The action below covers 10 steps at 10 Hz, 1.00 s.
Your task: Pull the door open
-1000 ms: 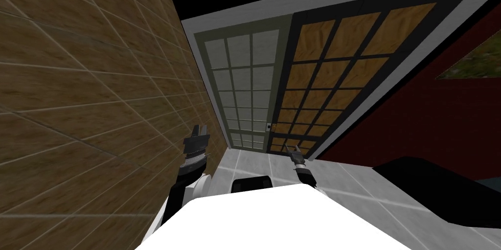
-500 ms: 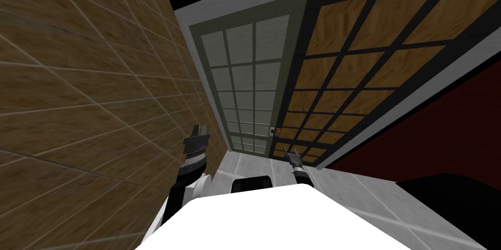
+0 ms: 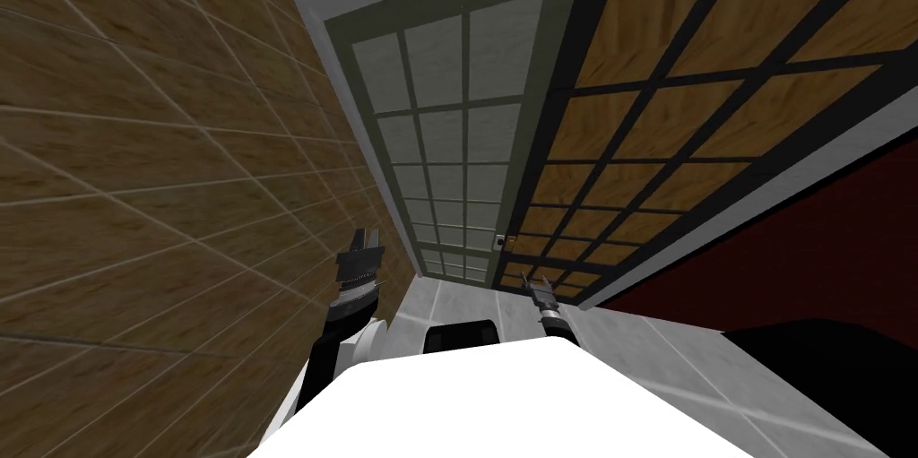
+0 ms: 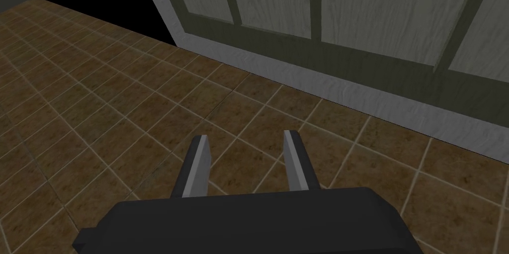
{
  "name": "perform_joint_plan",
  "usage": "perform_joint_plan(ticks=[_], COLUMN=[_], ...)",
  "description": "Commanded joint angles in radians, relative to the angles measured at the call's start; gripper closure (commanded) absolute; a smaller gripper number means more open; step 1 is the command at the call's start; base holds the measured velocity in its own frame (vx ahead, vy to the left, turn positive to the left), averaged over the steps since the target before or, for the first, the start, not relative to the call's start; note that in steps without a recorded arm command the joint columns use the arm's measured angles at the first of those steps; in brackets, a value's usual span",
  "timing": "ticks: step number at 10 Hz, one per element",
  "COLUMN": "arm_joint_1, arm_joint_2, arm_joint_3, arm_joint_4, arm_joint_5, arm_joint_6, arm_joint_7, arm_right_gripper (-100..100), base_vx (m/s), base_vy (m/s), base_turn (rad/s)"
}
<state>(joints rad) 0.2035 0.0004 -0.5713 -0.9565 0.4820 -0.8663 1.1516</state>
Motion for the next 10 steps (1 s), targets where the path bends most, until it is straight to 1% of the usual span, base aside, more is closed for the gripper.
perform_joint_plan(ticks=[1, 2, 4, 5, 6, 7, 8, 9, 10], arm_joint_1=[0.009, 0.013, 0.025, 0.027, 0.033, 0.036, 0.043, 0.048, 0.048], arm_joint_2=[-0.025, -0.038, -0.079, -0.085, -0.102, -0.111, -0.132, -0.148, -0.148], arm_joint_3=[-0.012, -0.018, -0.04, -0.044, -0.055, -0.06, -0.075, -0.086, -0.086], arm_joint_4=[0.016, 0.025, 0.057, 0.062, 0.079, 0.088, 0.112, 0.133, 0.133], arm_joint_5=[-0.006, -0.01, -0.022, -0.024, -0.031, -0.034, -0.042, -0.049, -0.049], arm_joint_6=[0.004, 0.006, 0.014, 0.015, 0.019, 0.021, 0.026, 0.03, 0.03], arm_joint_7=[0.003, 0.004, 0.008, 0.009, 0.012, 0.014, 0.019, 0.024, 0.024], arm_right_gripper=[-100, -100, -100, -100, -100, -100, -100, -100, -100], base_vx=[-0.159, -0.171, -0.177, -0.151, -0.117, -0.109, -0.147, -0.161, -0.106], base_vy=[0.007, 0.038, 0.016, -0.011, -0.008, 0.001, 0.007, -0.011, -0.012], base_turn=[-0.088, -0.086, -0.133, -0.061, -0.098, -0.098, -0.137, -0.182, -0.05])
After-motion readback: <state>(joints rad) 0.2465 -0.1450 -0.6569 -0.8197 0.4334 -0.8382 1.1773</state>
